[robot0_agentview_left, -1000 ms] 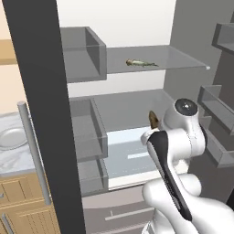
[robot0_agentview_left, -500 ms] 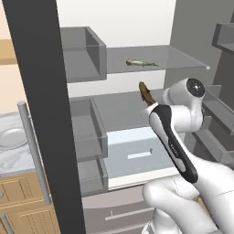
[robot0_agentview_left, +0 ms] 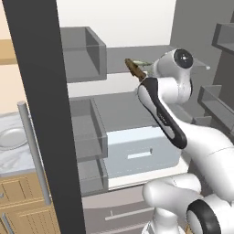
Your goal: Place the fish on the counter behind the older fish on the same shelf of the fridge to maintain FIFO order. Close the fridge door when finished.
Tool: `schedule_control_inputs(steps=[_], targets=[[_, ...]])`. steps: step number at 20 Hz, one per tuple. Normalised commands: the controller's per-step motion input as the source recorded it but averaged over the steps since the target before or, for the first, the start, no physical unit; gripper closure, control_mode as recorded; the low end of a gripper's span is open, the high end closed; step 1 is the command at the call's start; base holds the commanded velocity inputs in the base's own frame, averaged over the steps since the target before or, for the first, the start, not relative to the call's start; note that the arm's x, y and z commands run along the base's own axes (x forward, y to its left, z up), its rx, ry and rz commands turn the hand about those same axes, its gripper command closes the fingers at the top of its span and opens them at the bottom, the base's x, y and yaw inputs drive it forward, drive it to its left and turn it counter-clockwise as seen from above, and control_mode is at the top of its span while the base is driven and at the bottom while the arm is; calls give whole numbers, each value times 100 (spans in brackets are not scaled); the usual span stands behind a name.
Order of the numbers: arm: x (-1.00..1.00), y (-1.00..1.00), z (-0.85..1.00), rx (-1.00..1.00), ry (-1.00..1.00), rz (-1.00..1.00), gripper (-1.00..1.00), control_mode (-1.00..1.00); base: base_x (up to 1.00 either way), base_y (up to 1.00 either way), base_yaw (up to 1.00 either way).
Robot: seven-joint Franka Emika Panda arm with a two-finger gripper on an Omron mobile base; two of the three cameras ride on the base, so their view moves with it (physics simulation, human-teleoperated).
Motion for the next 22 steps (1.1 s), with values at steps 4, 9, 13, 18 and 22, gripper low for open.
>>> schedule_control_inputs(steps=[4,9,13,18,22], targets=[[48,15,68,-38,-12,5,100,-100,0,0,0],[69,0,50,-30,-9,8,100,-100,0,0,0],[84,-7,18,-23,0,6,100,-100,0,0,0],[80,-18,3,-25,0,0,100,-100,0,0,0],[83,-14,0,-13,2,1,100,-100,0,0,0]])
